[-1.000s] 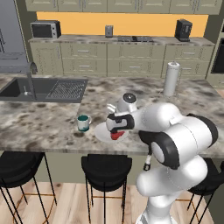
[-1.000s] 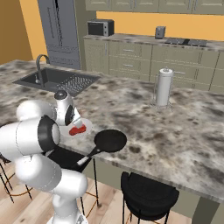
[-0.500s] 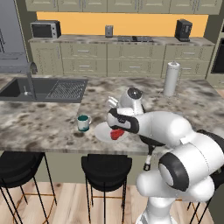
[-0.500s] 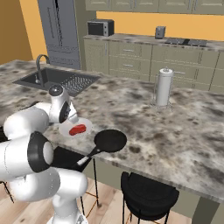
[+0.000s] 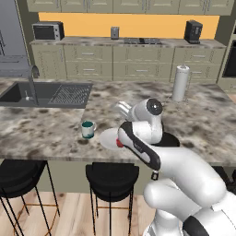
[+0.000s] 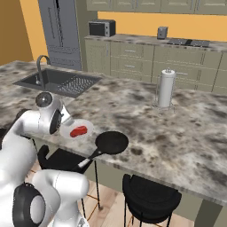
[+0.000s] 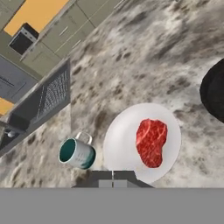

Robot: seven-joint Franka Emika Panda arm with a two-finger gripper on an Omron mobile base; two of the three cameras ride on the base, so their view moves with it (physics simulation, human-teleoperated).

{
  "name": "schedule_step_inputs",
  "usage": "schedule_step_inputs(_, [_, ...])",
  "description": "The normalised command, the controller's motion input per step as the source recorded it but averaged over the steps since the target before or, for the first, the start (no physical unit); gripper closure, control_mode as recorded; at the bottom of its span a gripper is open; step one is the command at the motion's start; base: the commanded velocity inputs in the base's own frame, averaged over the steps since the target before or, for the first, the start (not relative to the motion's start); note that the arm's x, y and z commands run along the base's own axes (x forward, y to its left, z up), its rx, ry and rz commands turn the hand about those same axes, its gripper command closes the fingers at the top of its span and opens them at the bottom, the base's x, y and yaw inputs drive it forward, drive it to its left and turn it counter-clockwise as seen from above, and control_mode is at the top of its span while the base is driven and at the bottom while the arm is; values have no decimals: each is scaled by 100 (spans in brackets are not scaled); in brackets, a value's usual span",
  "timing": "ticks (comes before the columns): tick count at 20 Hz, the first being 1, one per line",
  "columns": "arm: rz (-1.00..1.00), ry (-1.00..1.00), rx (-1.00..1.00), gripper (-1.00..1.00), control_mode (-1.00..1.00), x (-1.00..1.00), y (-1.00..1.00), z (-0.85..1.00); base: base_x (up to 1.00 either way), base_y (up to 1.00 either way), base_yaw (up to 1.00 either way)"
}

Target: Pick up the pan with the steak in it and place it on the dining table. Then place the steak on the plate.

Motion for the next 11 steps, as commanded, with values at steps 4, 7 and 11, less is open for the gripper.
schedule_step_inputs(4, [0,0,0,100,-100,0,0,0,0,0,0])
schedule_step_inputs(7, [8,-8,-12,100,-100,-22,31,-4,0,0,0])
schedule_step_inputs(11, [2,-30,-32,100,-100,-61,57,2,0,0,0])
